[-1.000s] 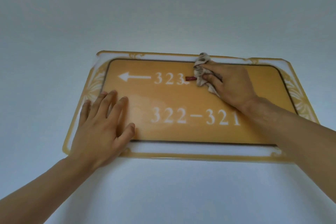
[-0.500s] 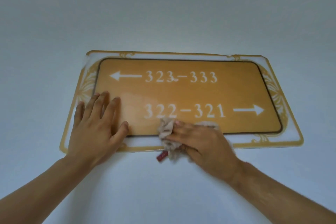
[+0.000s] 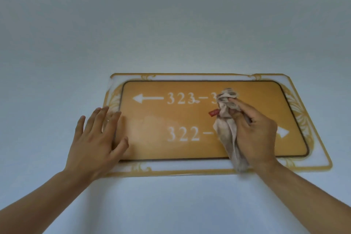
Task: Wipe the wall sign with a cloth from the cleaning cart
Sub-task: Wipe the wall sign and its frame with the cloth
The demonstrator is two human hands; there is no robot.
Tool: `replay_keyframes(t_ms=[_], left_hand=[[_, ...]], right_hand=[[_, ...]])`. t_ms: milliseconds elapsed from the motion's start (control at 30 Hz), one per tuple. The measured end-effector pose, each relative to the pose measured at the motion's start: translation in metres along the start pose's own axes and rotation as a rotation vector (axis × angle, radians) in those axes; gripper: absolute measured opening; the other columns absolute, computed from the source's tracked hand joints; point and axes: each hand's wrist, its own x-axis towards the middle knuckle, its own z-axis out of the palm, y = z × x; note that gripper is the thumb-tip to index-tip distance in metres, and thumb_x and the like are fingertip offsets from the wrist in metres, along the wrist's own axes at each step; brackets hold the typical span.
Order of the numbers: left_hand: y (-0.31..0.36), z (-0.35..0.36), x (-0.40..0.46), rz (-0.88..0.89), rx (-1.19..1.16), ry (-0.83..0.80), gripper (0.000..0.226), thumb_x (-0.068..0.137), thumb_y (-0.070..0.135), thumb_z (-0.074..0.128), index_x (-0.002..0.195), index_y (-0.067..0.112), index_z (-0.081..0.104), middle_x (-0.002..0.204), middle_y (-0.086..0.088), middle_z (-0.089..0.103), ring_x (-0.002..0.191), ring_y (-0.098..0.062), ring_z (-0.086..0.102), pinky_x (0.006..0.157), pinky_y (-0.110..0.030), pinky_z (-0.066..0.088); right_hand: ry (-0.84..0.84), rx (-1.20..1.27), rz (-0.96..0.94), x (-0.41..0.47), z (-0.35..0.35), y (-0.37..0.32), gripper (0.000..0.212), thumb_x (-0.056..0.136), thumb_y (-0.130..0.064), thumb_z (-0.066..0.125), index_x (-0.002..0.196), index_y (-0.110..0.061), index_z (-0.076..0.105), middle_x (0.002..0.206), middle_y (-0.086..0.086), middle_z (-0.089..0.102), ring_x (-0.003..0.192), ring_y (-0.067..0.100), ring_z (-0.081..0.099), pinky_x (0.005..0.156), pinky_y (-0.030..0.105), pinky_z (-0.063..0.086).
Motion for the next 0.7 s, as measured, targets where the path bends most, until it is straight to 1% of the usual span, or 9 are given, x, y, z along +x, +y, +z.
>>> replay_keyframes(t_ms=[67,167,233,300,400,500,567,700], left_hand=[[-0.012,0.002,0.004,-0.022,0.0,0.006,0.073,0.088,0.058,0.029,0.151,0.021,0.034,0.158,-0.014,0.034,0.149,-0.028,0.023,0.122,-0.053,0.014],[-0.032,0.004,0.007,-0.072,-0.017,0.002,0.074,0.089,0.061,0.026,0.152,0.021,0.031,0.159,-0.012,0.032,0.149,-0.027,0.022,0.121,-0.053,0.015],[-0.045,0.005,0.006,-0.121,-0.068,0.001,0.078,0.088,0.063,0.025,0.153,0.02,0.028,0.16,-0.011,0.03,0.149,-0.026,0.022,0.121,-0.052,0.015],[-0.057,0.008,0.003,-0.133,-0.103,0.0,0.083,0.086,0.065,0.025,0.154,0.017,0.027,0.161,-0.011,0.027,0.15,-0.026,0.02,0.122,-0.05,0.014],[-0.064,0.011,0.001,-0.086,-0.122,0.025,0.084,0.087,0.064,0.026,0.154,0.014,0.027,0.161,-0.01,0.027,0.151,-0.024,0.017,0.123,-0.049,0.012],[-0.061,0.015,0.002,-0.08,-0.166,0.055,0.081,0.088,0.063,0.027,0.154,0.015,0.027,0.16,-0.01,0.028,0.15,-0.024,0.017,0.123,-0.05,0.009],[-0.06,0.018,0.001,-0.078,-0.16,0.063,0.08,0.088,0.062,0.027,0.154,0.016,0.026,0.16,-0.01,0.028,0.15,-0.024,0.017,0.123,-0.049,0.008],[-0.06,0.02,0.001,-0.075,-0.169,0.105,0.075,0.091,0.059,0.026,0.152,0.016,0.03,0.157,-0.01,0.032,0.148,-0.025,0.021,0.122,-0.05,0.011]], right_hand=[[0.065,-0.142,-0.069,0.038,0.014,0.009,0.026,0.098,-0.013,0.065,0.122,-0.021,0.073,0.113,-0.017,0.073,0.103,-0.004,0.067,0.09,0.007,0.048],[0.118,-0.317,-0.063,0.091,0.028,0.025,0.026,0.101,-0.02,0.061,0.124,-0.017,0.073,0.108,0.002,0.077,0.094,0.014,0.07,0.084,0.016,0.047],[0.092,-0.375,-0.024,0.117,0.037,0.033,0.027,0.101,-0.023,0.059,0.123,-0.015,0.073,0.108,0.008,0.077,0.096,0.023,0.071,0.085,0.019,0.044],[0.028,-0.394,-0.004,0.131,0.051,0.034,0.027,0.101,-0.024,0.058,0.121,-0.014,0.074,0.109,0.01,0.077,0.099,0.025,0.07,0.087,0.019,0.043],[-0.06,-0.405,-0.046,0.134,0.068,0.03,0.027,0.101,-0.026,0.058,0.12,-0.017,0.075,0.11,0.007,0.077,0.102,0.022,0.07,0.093,0.018,0.044],[-0.098,-0.405,-0.09,0.13,0.077,0.028,0.029,0.1,-0.028,0.06,0.123,-0.018,0.074,0.114,0.009,0.076,0.107,0.024,0.069,0.102,0.031,0.048],[-0.128,-0.423,-0.111,0.127,0.08,0.027,0.029,0.1,-0.03,0.061,0.123,-0.018,0.074,0.116,0.009,0.076,0.109,0.025,0.069,0.104,0.035,0.048],[-0.185,-0.347,-0.127,0.118,0.085,0.019,0.026,0.098,-0.029,0.064,0.119,-0.02,0.076,0.109,0.003,0.078,0.103,0.017,0.071,0.103,0.03,0.048]])
